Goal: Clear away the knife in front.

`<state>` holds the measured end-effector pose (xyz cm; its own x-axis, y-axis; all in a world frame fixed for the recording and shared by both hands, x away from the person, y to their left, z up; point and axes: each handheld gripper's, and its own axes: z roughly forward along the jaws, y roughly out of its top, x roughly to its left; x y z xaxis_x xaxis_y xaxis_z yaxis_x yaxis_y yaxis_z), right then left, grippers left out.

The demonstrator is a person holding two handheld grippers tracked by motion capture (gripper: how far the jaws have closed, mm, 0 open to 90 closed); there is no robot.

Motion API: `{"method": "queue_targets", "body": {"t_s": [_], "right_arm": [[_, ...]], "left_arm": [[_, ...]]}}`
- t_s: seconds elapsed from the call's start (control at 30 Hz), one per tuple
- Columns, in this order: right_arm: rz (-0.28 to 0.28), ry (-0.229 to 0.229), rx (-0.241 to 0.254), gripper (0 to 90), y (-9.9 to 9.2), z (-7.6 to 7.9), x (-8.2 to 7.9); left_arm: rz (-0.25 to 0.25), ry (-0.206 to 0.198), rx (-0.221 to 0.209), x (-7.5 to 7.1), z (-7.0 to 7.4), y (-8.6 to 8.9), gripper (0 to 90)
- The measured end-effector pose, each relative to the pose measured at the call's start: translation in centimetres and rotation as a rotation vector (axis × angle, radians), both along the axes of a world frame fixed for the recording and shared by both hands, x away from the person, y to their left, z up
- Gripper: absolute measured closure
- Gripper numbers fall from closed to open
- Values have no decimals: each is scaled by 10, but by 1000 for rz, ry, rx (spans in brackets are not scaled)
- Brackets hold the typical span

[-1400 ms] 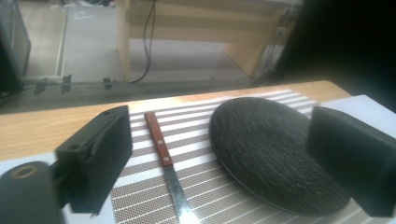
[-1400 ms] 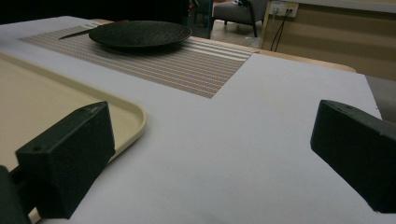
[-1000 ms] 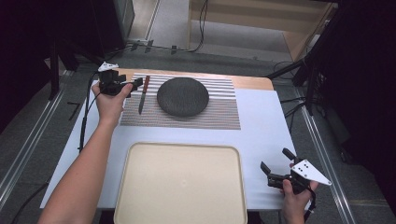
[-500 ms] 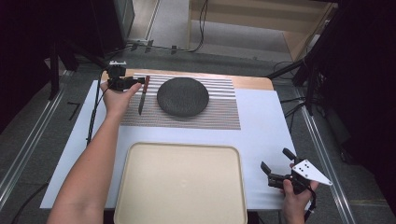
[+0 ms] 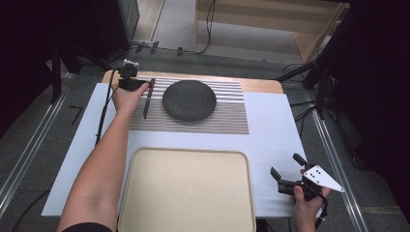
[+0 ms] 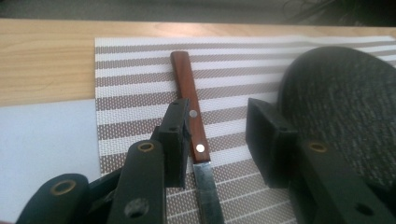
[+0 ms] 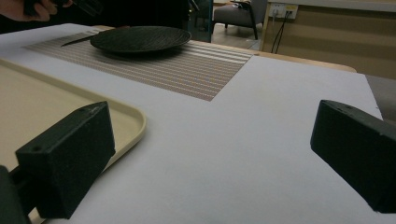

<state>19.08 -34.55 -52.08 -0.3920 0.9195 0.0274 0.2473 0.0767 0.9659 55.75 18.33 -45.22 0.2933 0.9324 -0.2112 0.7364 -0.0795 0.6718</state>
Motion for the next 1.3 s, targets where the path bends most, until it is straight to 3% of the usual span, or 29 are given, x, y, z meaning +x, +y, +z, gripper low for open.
{"method": "queue_targets", "body": {"t_s": [0.23,0.87,0.97,1.07,1.13,1.3], "right_arm": [[0,0,6,0,-1,0,0],[-2,0,6,0,0,0,0],[-3,-1,4,0,0,0,0],[-3,0,3,0,0,0,0],[-2,-2,2,0,0,0,0],[-5,-1,1,0,0,0,0]], "left_arm": [[3,52,-11,11,-7,-2,641],[20,123,90,13,-31,-19,672],[32,116,112,12,-32,-22,681],[27,99,187,10,-32,-26,754],[1,87,211,8,-33,-26,766],[1,91,173,6,-33,-22,773]]}}
